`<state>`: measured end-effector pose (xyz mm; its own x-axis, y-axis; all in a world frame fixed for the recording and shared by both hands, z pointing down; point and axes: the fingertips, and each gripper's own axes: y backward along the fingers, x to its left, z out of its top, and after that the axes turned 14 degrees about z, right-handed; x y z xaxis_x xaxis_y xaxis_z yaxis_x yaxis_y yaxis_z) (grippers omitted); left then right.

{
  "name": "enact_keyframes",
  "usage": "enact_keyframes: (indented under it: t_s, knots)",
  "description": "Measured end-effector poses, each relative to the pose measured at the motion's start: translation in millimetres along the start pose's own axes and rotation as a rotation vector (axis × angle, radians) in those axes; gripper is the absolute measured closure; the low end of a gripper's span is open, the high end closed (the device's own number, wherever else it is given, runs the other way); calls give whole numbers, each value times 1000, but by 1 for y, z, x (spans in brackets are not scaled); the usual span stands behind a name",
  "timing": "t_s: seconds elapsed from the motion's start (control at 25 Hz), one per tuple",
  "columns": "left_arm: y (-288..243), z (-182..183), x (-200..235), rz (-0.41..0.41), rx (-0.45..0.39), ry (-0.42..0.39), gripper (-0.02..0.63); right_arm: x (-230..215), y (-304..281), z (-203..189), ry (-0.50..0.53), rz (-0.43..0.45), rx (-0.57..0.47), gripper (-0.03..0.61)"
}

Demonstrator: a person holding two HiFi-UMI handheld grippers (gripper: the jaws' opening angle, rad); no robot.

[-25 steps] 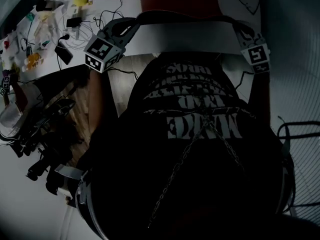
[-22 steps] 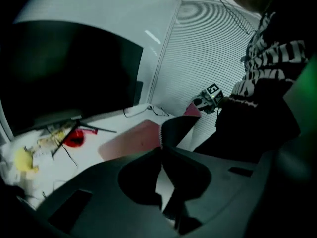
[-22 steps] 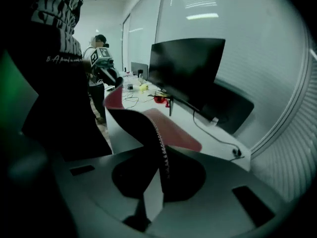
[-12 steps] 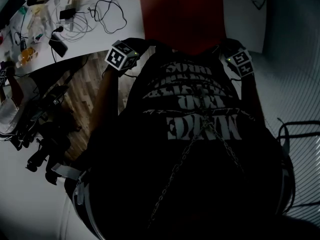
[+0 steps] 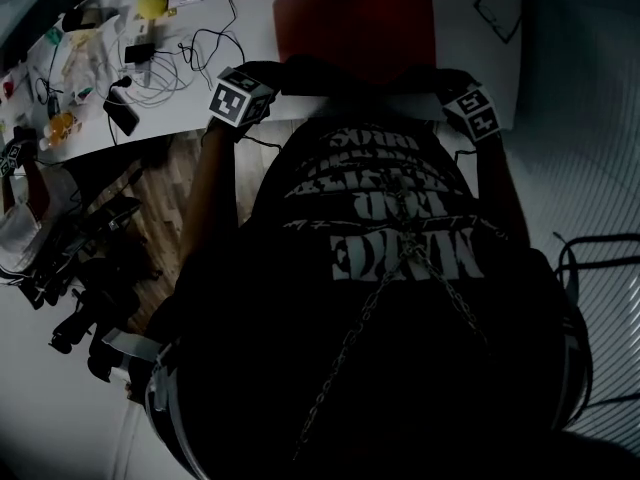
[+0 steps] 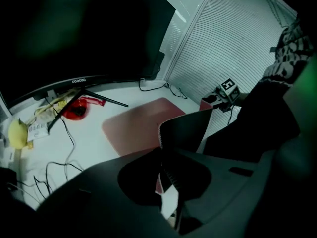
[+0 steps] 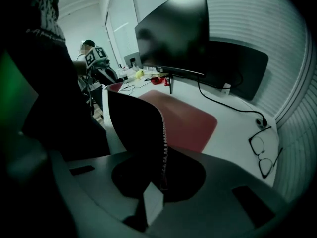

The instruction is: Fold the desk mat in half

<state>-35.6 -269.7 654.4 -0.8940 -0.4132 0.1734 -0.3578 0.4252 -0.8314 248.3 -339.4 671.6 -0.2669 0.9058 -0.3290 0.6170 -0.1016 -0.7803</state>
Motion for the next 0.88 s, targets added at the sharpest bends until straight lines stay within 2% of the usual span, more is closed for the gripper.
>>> enact_keyframes:
  t_s: [0.2, 0.36, 0.48, 0.6, 0.76, 0.8, 0.88]
  knots:
    - [-27, 29, 52, 157, 40, -48, 592, -48, -6, 32, -28, -41, -13, 563]
    - [-51, 58, 89, 243, 50, -31, 592, -93, -19, 64, -11, -68, -11, 561]
    - [-68, 71, 112, 301, 86, -53, 592, -123, -32, 87, -19, -96, -10, 561]
    - [-96, 61, 119, 332, 178, -99, 592, -141, -51, 94, -14, -131, 61, 561]
    - [-118, 40, 124, 370, 269, -81, 592, -152, -78, 86, 22, -185, 167, 560]
    - [-120, 34, 127, 386, 282, -74, 591, -156, -83, 82, 44, -214, 194, 545]
    - [-122, 19, 132, 411, 308, -51, 570, -160, -85, 73, 72, -281, 215, 474]
